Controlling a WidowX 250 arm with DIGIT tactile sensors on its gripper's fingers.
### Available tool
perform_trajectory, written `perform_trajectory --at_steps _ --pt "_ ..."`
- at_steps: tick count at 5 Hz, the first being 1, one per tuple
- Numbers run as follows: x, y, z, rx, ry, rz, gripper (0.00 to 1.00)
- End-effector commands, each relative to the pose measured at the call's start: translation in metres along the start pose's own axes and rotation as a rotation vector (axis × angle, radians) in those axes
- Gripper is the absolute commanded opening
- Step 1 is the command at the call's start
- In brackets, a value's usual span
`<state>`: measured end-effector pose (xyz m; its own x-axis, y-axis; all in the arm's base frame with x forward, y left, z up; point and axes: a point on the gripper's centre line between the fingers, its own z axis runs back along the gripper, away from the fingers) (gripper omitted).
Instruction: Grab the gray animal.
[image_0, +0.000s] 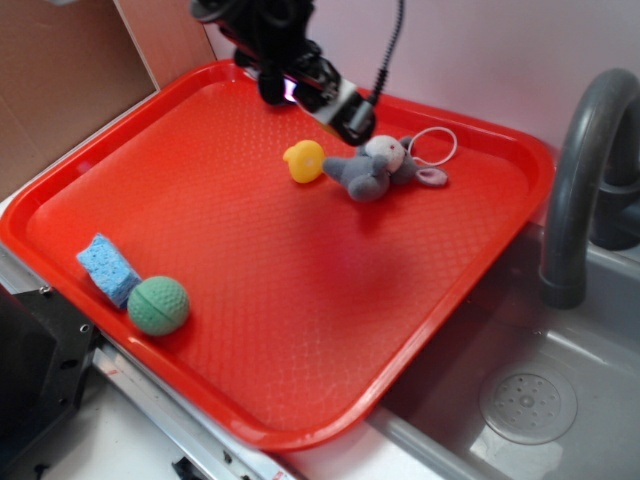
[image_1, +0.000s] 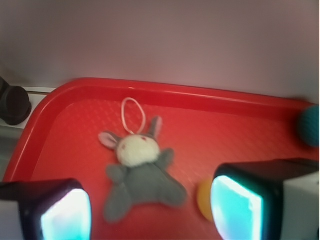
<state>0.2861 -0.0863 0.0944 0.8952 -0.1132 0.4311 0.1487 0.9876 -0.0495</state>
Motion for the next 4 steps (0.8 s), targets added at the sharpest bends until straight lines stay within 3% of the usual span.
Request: perform_trajectory --at_steps 1,2,3,4 --pt "0.024 -0.012 -0.037 -0.036 0.029 -0.064 1.00" --pt "0.021 -0.016 -0.052 -0.036 0.085 -0.108 1.00" --pt "0.018 -0.013 -0.059 0.013 0.138 -0.077 1.00" --pt "0.016 -0.012 -0.063 0.043 0.185 -0.044 0.57"
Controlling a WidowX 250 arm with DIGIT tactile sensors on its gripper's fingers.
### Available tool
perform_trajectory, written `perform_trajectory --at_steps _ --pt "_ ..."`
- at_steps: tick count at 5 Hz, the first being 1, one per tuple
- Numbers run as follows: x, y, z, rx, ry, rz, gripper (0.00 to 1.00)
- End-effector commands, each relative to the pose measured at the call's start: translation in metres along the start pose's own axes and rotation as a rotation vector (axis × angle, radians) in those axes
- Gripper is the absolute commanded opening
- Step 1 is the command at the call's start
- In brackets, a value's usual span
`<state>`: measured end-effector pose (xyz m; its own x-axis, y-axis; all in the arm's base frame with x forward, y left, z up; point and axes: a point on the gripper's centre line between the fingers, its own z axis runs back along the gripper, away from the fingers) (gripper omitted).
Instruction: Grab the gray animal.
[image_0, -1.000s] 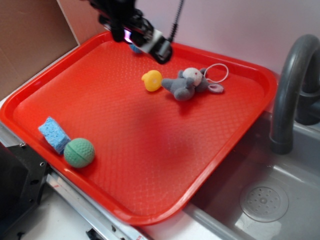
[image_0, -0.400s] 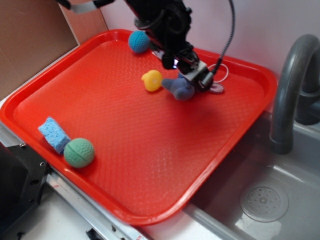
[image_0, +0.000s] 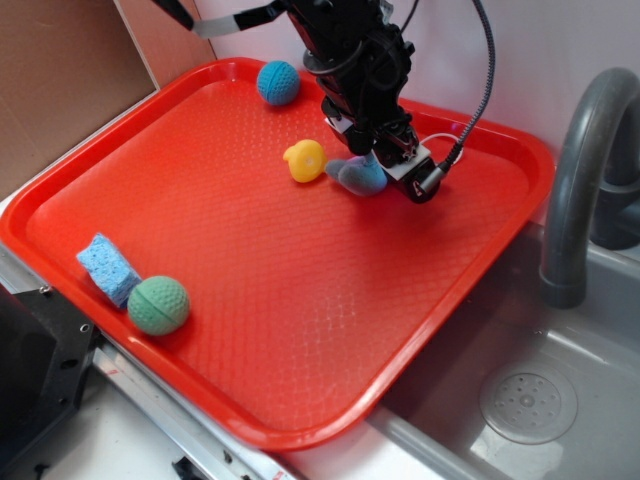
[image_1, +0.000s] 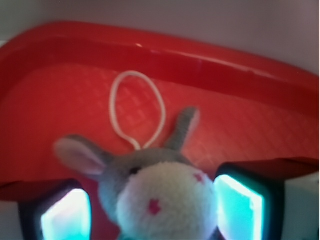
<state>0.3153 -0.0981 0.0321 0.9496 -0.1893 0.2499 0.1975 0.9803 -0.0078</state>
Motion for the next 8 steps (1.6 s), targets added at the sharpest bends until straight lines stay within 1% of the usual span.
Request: perform_trajectory --at_steps 1,2,3,4,5,6,7,8 --pt "0.014 -0.007 0.007 0.009 0.003 0.018 0.00" --pt "0.015 -0.007 0.015 0.027 -0.002 0.034 0.00" --pt "0.018 -0.007 0.050 0.037 0.016 0.160 0.00" --pt "0.014 -0.006 0.093 0.027 0.015 0.265 0.00" --pt "-0.001 -0.006 0.127 0.013 0.034 0.321 0.00" --pt "-0.025 0.003 0.157 -0.083 0.030 0.368 0.00" --pt "-0.030 0.008 0.157 -0.062 0.056 0.390 0.00" --pt "-0.026 0.010 0.153 -0.029 0.061 0.360 0.00"
